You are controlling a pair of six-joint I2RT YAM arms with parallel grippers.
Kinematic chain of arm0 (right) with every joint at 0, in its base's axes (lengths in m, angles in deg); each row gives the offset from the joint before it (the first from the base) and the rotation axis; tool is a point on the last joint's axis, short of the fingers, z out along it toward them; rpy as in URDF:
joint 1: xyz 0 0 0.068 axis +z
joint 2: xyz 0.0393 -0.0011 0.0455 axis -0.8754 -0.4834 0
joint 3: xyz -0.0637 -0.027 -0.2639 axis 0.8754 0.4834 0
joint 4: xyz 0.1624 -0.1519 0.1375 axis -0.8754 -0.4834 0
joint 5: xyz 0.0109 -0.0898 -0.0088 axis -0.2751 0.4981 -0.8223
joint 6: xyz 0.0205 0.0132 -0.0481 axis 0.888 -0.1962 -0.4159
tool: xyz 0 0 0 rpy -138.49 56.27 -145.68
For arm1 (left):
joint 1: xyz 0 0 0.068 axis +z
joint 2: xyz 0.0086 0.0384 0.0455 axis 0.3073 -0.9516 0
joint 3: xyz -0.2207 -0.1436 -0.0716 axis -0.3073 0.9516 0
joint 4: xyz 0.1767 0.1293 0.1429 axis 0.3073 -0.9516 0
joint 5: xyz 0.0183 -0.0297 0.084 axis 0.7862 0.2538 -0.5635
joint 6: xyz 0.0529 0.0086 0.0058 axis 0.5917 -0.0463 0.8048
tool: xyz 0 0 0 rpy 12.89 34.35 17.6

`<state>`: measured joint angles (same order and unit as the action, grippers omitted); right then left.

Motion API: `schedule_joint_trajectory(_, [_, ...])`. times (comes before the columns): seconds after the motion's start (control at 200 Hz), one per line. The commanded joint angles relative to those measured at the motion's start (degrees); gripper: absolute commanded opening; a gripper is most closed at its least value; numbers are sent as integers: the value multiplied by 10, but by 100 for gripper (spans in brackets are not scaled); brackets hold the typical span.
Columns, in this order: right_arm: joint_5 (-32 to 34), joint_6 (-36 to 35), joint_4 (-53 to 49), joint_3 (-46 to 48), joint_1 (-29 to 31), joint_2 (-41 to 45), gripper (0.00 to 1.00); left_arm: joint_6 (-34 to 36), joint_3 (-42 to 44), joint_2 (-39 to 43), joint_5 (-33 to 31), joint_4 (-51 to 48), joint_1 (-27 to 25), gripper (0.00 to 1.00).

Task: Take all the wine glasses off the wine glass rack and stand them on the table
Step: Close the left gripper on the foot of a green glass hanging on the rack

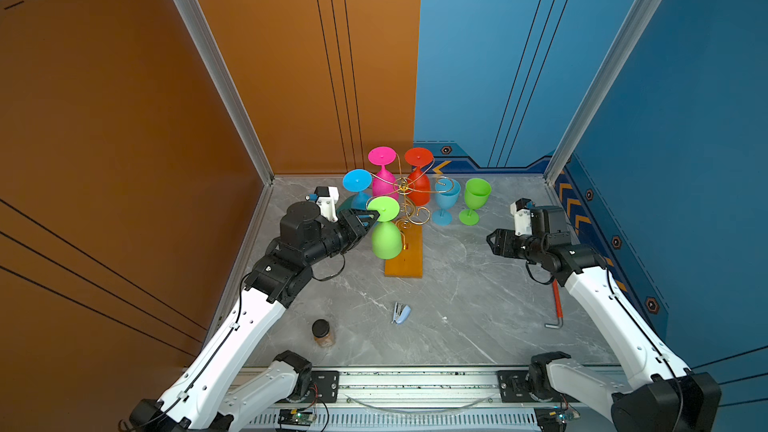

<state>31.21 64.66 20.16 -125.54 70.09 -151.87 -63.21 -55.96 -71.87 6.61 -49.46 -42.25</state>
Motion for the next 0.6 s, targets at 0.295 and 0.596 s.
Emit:
schedule_joint_trajectory(0.295, [-9,8,8,3,-2,13,70,-21,1,1,13,18,6,20])
schedule_joint_trajectory(0.596, [-10,11,8,2,-3,12,71,-47,30,14,25,55,15,12])
